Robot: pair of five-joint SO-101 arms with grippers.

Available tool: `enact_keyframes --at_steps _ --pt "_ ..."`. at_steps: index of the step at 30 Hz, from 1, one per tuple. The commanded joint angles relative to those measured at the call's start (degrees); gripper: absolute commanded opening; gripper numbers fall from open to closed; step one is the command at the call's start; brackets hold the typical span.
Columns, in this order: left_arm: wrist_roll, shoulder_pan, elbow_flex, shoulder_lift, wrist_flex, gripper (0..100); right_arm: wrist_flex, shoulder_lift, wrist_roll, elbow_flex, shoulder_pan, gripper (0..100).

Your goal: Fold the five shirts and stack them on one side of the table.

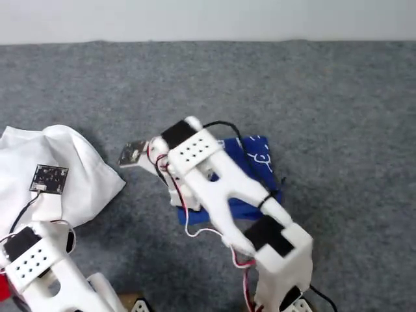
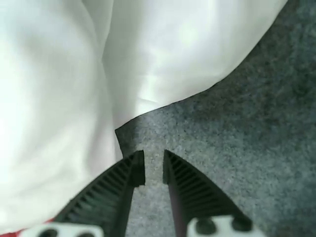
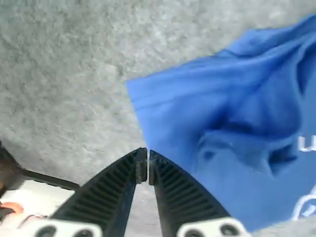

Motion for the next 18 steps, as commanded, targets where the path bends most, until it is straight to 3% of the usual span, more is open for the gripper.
enact_keyframes --at_steps 1,8,14,18 --pt "-0.4 0.1 -2.2 -1.0 -1.1 7 -0.8 -6.5 4.0 -1.2 5.6 1.0" --pt "-0.4 0.1 -2.1 -1.0 -1.1 7 -19.0 -1.6 6.6 -4.6 19.9 1.0" --pt "-0.4 0.1 -2.0 -1.0 -1.1 7 -22.5 10.2 6.2 -10.1 20.7 1.0" --pt "-0.4 0.0 -2.0 -1.0 -1.0 7 -18.6 16.6 6.2 -15.0 18.5 1.0"
